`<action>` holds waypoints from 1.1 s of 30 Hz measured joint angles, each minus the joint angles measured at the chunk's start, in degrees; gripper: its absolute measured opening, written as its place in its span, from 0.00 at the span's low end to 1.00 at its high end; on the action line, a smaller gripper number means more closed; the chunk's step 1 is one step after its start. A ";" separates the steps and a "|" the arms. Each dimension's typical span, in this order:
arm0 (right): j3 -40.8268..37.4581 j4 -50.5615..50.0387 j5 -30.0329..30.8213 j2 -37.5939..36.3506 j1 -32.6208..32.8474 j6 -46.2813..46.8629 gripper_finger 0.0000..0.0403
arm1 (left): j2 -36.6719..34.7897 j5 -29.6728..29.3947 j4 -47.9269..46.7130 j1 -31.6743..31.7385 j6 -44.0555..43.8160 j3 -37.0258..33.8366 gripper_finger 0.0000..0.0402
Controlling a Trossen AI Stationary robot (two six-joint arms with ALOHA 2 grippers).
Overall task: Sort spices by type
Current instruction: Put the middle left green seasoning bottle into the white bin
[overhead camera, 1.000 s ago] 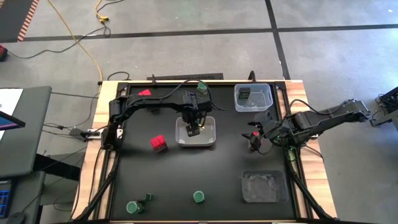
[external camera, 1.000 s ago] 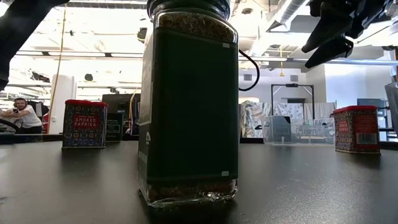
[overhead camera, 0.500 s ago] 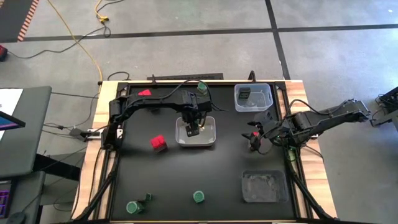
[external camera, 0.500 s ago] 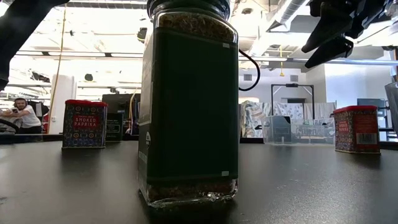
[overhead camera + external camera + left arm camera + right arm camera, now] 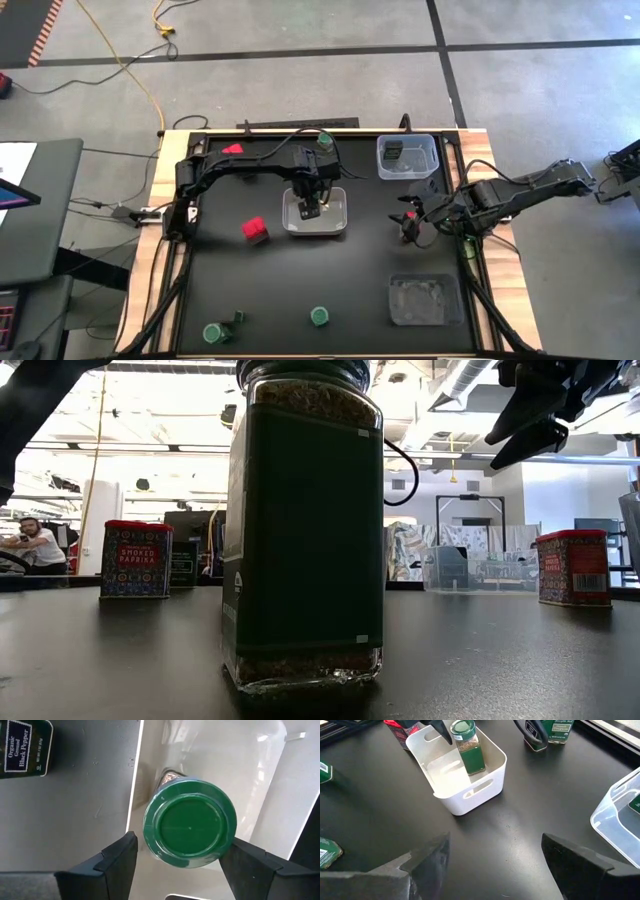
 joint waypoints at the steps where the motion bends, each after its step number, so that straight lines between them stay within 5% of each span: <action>1: 0.00 0.00 0.00 0.00 0.00 -0.01 0.85 | 0.00 0.00 -0.04 0.00 -0.47 0.00 0.64; 33: 0.00 0.00 0.00 0.00 0.00 -0.01 0.85 | -0.04 -0.80 1.29 0.00 14.44 0.00 0.64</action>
